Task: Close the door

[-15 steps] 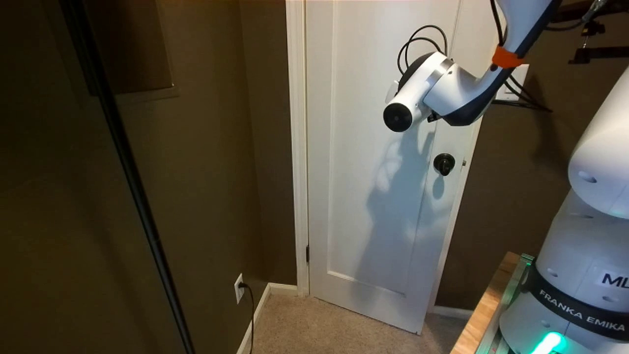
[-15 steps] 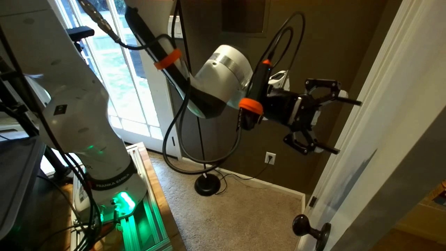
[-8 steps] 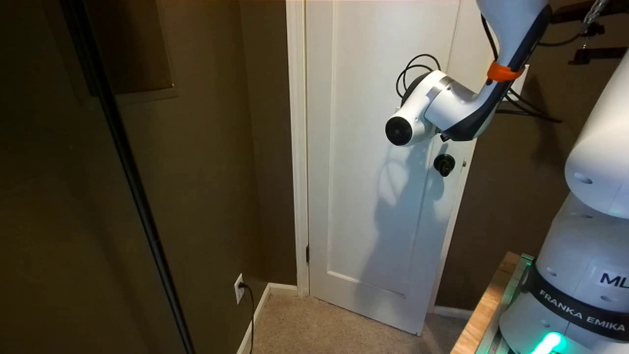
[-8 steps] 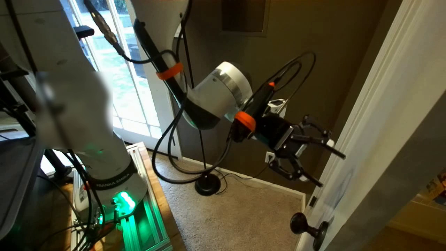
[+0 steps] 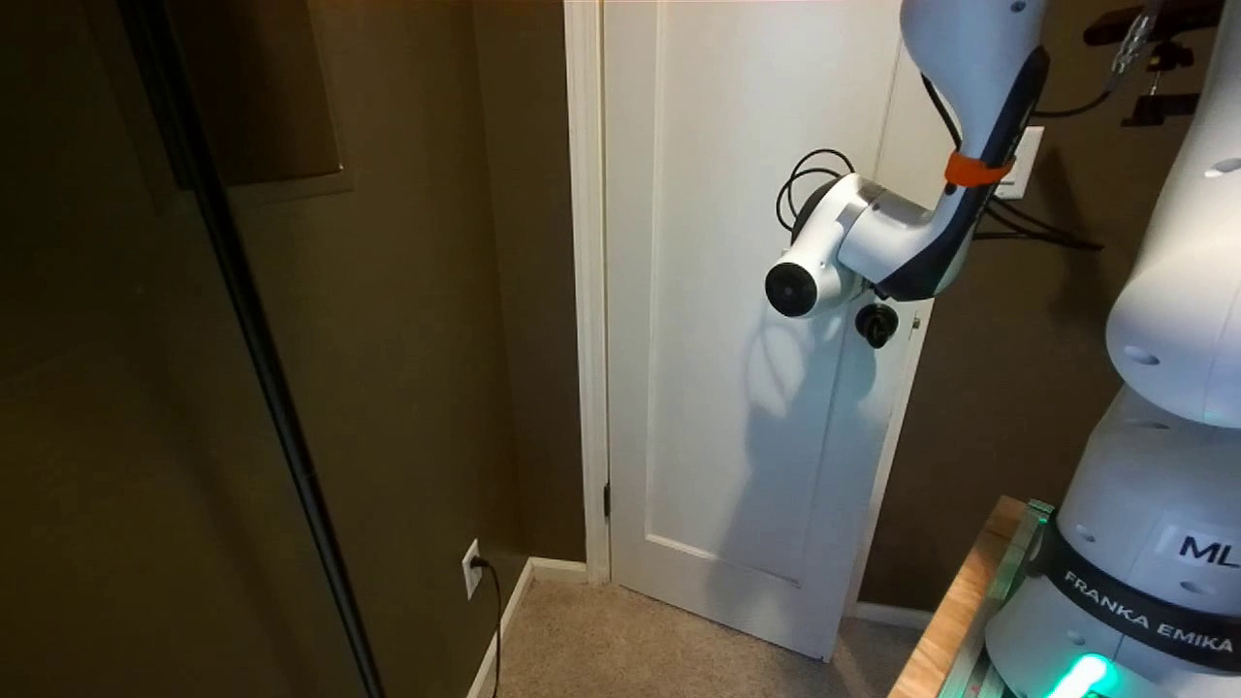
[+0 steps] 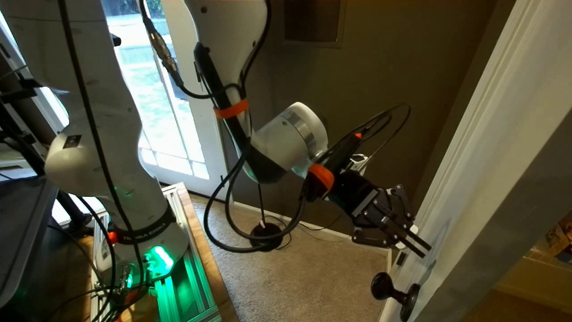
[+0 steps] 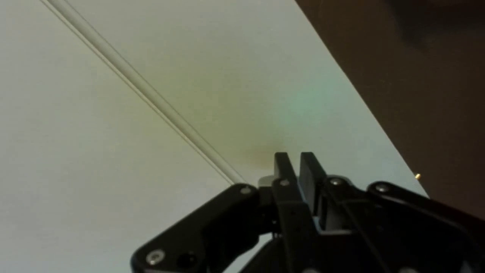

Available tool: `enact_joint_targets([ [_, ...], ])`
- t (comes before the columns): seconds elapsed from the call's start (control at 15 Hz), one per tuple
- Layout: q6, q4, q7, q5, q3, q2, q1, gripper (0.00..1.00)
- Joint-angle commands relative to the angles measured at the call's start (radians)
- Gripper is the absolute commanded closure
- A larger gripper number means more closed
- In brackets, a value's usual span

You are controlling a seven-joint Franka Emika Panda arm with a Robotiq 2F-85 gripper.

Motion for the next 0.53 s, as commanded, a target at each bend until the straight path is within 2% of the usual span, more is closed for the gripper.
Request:
enact_joint_targets([
  [0.0, -0.006, 0.062, -0.011, -0.073, -0.003, 0.078, -0.035, 1.0],
  [0.47, 0.028, 0.173, -0.021, -0.173, -0.027, 0.187, -0.108, 1.0],
])
